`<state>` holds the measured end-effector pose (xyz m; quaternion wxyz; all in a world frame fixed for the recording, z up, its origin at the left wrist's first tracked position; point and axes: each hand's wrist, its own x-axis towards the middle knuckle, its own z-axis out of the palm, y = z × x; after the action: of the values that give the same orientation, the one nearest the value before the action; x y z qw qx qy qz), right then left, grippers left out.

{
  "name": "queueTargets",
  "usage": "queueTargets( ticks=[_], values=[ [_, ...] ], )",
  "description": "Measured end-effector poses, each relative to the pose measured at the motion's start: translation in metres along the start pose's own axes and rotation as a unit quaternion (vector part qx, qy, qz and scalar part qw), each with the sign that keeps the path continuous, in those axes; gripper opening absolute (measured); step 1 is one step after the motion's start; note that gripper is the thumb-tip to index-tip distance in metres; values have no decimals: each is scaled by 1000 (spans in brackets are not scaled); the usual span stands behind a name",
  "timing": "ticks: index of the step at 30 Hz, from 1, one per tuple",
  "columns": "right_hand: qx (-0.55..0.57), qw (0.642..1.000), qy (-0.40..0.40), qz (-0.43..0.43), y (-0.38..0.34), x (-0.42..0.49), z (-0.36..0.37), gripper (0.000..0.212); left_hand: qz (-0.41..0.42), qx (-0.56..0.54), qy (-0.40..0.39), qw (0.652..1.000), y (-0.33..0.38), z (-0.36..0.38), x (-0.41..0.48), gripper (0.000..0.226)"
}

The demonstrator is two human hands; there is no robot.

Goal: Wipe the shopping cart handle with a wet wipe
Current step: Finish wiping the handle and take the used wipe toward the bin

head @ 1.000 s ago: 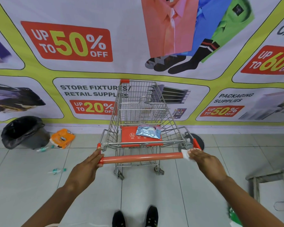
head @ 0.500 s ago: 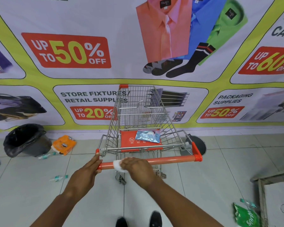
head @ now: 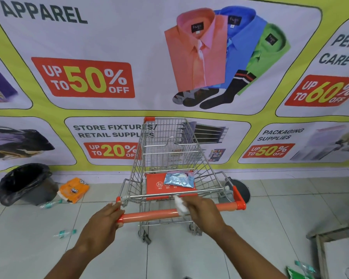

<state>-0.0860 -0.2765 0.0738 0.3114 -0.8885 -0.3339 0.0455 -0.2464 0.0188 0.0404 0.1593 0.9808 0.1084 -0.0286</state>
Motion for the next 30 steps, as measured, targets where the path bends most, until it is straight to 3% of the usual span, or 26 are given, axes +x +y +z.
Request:
queueTargets(
  ticks=[4, 7, 11, 15, 21, 30],
  values=[
    [53, 991, 93, 85, 7, 14, -41, 11, 14, 38, -58, 997, 4, -14, 12, 36],
    [43, 981, 153, 107, 14, 27, -82, 8, -1, 22, -92, 996, 11, -22, 21, 54],
    [27, 970, 218, 108, 43, 34, -129, 9, -3, -72, -76, 994, 34, -38, 34, 69],
    [-30, 953, 274, 126, 77, 33, -174, 12, 76, -108, 1, 991, 96, -65, 82, 67],
    [-80, 941, 287, 162, 146, 35, -224, 12, 197, -90, 80, 973, 215, -82, 162, 61],
    [-117, 951, 211, 192, 338, 70, -242, 10, 251, -33, 53, 966, 366, 1, 290, 68]
  ],
)
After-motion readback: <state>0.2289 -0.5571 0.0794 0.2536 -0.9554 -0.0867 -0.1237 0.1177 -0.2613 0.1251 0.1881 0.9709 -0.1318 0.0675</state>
